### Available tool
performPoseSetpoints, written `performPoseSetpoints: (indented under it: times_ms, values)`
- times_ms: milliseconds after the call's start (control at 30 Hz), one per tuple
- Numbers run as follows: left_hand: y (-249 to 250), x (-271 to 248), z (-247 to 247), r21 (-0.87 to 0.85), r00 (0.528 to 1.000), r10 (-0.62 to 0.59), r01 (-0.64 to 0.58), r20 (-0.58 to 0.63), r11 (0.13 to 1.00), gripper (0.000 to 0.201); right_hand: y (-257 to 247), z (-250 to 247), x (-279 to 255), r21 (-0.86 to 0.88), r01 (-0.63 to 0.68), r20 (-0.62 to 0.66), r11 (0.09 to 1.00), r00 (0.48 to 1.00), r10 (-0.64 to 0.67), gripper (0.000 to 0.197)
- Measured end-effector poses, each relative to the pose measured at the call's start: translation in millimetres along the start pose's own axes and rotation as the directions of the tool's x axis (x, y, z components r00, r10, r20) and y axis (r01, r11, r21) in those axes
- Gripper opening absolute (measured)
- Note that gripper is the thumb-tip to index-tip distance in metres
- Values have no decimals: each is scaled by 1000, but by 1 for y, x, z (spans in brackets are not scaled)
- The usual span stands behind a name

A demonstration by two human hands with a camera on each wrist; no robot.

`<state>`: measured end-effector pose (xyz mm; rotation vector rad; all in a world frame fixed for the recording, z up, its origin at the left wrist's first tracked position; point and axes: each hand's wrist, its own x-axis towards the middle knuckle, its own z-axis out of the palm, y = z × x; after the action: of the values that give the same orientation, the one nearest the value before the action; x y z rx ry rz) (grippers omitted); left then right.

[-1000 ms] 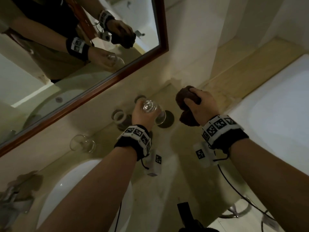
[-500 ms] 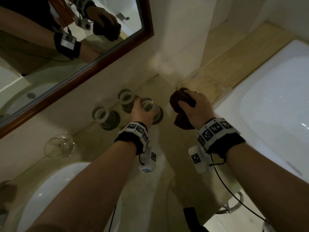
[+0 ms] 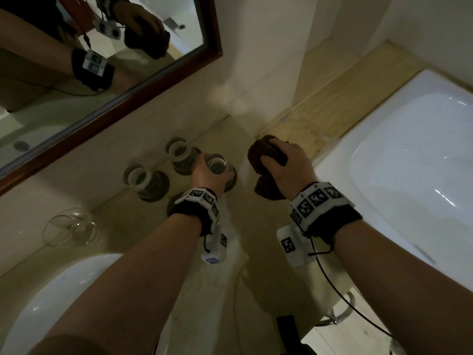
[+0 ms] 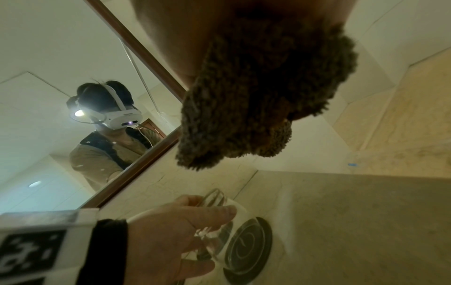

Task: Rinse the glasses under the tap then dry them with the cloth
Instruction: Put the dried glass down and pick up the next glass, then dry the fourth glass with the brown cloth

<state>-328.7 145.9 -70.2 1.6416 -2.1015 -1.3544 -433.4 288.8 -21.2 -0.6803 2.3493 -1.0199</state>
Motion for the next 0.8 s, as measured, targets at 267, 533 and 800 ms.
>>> performPoseSetpoints:
  times_ms: [267, 533, 800]
  values:
    - [5, -4, -16, -41, 1000, 20, -20, -8, 999, 97, -12, -3, -9, -19, 32, -22, 999, 999, -32, 47]
    - [20, -41, -77, -199, 987, 119, -139, -112, 970, 51, -60, -3, -32, -43, 142, -17, 989, 990, -143, 49]
    - [-21, -80, -179, -279, 963, 115, -183, -244, 943, 44, -133, 36, -70, -59, 273, 35, 960, 962, -271, 47]
